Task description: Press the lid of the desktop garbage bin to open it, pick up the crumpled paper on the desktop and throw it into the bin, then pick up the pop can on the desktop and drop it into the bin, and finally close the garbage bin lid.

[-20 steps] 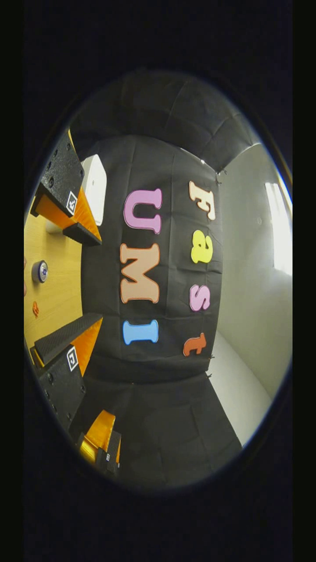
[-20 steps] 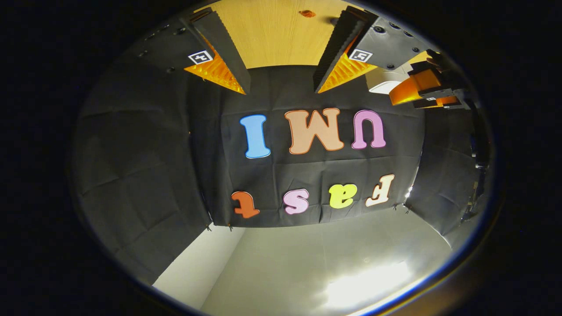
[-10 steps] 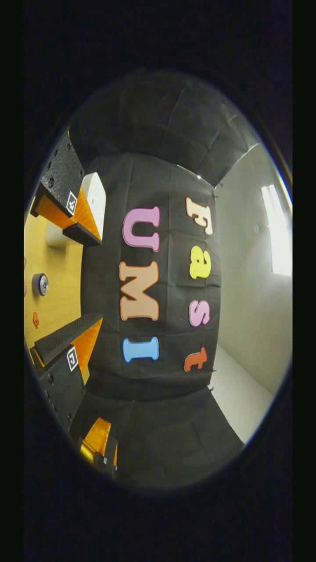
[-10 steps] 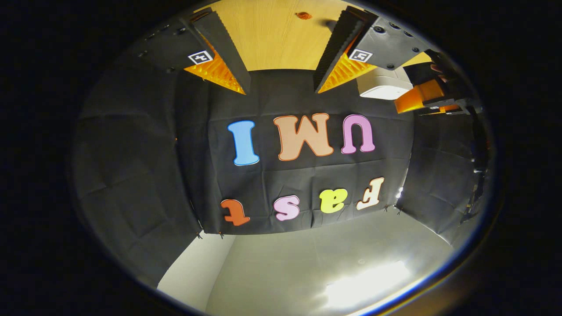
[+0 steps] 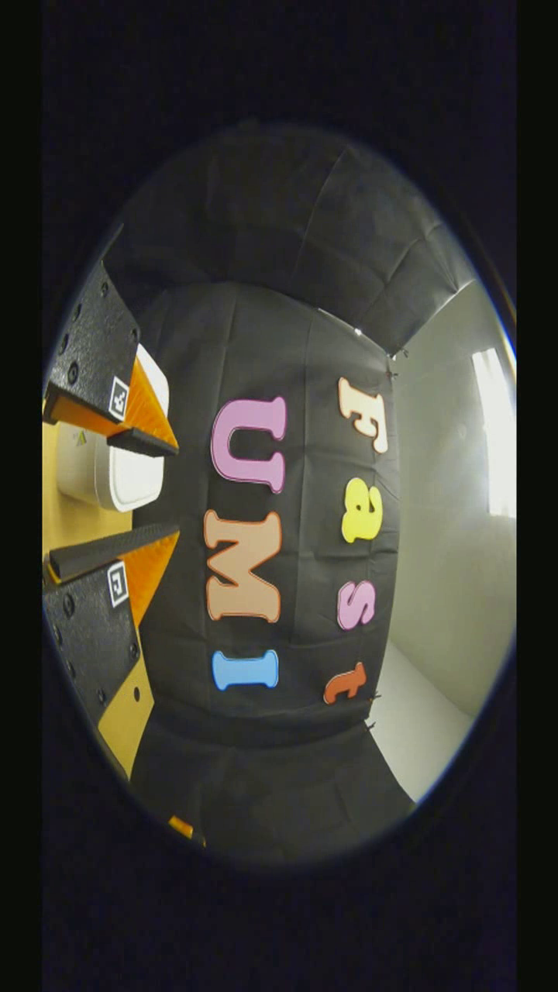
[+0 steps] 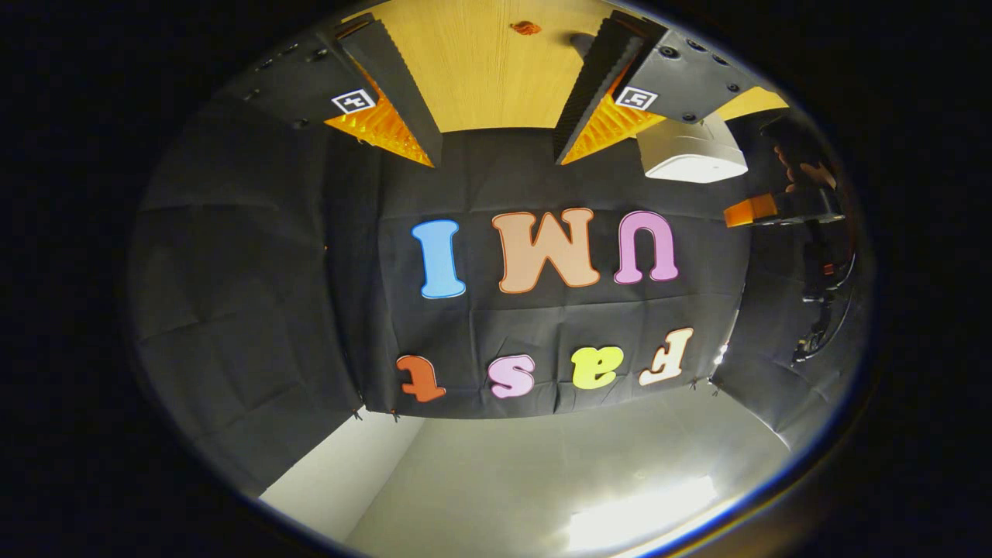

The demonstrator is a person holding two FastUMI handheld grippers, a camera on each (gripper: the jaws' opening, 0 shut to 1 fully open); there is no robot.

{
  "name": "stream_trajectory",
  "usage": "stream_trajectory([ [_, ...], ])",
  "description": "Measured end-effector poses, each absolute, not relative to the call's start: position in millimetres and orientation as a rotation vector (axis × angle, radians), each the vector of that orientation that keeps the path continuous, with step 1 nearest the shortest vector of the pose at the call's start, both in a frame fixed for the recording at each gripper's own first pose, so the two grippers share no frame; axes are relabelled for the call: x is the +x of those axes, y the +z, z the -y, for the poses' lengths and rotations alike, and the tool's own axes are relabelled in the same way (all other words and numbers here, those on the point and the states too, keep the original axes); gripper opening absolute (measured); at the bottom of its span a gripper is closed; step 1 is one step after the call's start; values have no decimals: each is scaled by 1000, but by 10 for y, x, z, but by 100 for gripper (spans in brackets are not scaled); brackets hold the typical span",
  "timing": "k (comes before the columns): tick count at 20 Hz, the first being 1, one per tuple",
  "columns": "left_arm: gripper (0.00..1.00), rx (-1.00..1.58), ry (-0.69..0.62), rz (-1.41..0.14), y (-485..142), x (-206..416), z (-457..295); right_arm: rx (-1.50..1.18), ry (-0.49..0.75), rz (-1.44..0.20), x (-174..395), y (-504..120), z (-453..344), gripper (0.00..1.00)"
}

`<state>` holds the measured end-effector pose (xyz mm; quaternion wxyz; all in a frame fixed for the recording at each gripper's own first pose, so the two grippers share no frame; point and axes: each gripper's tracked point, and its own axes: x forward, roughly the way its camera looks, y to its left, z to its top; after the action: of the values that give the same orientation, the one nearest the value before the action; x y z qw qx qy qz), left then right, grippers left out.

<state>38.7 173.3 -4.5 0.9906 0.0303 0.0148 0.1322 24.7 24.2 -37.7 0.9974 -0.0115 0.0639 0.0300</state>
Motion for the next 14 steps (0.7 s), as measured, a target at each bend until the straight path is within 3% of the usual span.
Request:
stream_trajectory([
  [2, 39, 70, 237, -53, -181, 488, -1956, -38, 39, -137, 219, -433, -362, 96],
  [3, 22, 75, 225, -65, -247, 528, -2031, -45, 31, -145, 213, -464, -425, 96],
  [4, 28, 75, 215, -81, -336, 566, -2099, -53, 26, -154, 195, -513, -489, 96],
  [5, 19, 71, 210, -104, -450, 616, -2176, -60, 20, -164, 188, -545, -558, 96],
  [7, 13, 51, 208, -156, -680, 674, -2302, -72, 13, -174, 162, -586, -682, 96],
  [8, 3, 36, 212, -189, -808, 703, -2353, -78, 11, -175, 149, -600, -734, 96],
  [14, 0, -5, 219, -313, -1271, 738, -2428, -117, 22, -149, 143, -561, -955, 96],
])
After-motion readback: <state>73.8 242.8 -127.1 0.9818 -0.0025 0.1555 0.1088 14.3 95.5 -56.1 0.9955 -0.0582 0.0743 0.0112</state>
